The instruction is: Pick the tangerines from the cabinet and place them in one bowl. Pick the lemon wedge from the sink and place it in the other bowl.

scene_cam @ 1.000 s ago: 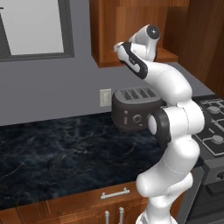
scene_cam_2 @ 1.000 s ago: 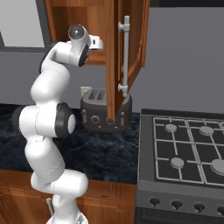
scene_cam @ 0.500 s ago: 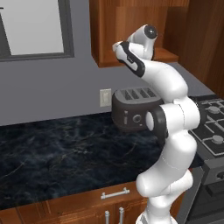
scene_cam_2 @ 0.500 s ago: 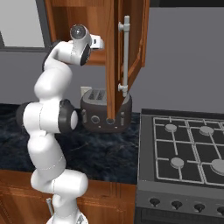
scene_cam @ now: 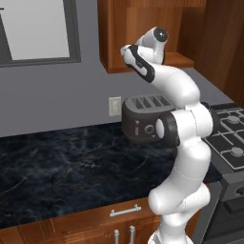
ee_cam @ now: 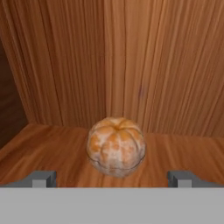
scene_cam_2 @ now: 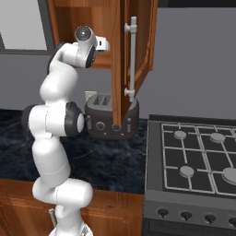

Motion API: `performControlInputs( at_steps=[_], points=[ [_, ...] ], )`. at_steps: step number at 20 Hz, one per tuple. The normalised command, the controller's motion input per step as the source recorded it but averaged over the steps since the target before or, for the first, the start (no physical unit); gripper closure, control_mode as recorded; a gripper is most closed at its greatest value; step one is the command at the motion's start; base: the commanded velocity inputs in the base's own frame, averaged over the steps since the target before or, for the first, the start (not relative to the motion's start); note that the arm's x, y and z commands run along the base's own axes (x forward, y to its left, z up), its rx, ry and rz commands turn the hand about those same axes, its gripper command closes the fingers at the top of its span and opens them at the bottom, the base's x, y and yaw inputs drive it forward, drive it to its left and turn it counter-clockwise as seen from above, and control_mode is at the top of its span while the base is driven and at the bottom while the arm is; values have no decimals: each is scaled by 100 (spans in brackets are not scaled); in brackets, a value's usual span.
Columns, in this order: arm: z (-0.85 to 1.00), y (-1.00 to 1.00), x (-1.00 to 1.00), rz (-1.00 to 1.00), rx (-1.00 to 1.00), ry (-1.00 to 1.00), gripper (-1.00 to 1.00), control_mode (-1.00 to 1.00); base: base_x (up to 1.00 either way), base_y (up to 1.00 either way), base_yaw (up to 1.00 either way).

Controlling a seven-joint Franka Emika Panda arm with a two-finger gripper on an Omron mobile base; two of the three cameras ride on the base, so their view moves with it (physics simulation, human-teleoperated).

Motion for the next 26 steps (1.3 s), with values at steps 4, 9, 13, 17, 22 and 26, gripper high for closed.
performControlInputs(
  at_steps=[4, 9, 13, 17, 22, 26],
  points=[
    [-5, 6, 19, 0, 0, 0, -100, -100, 0, 0, 0],
    [-2, 6, 19, 0, 0, 0, -100, -100, 0, 0, 0],
    [0, 7, 23, 0, 0, 0, -100, -100, 0, 0, 0],
    [-1, 3, 19, 0, 0, 0, -100, -100, 0, 0, 0],
    [0, 0, 17, 0, 0, 0, -100, -100, 0, 0, 0],
    [-7, 0, 11, 0, 0, 0, 100, -100, 0, 0, 0]
  ],
)
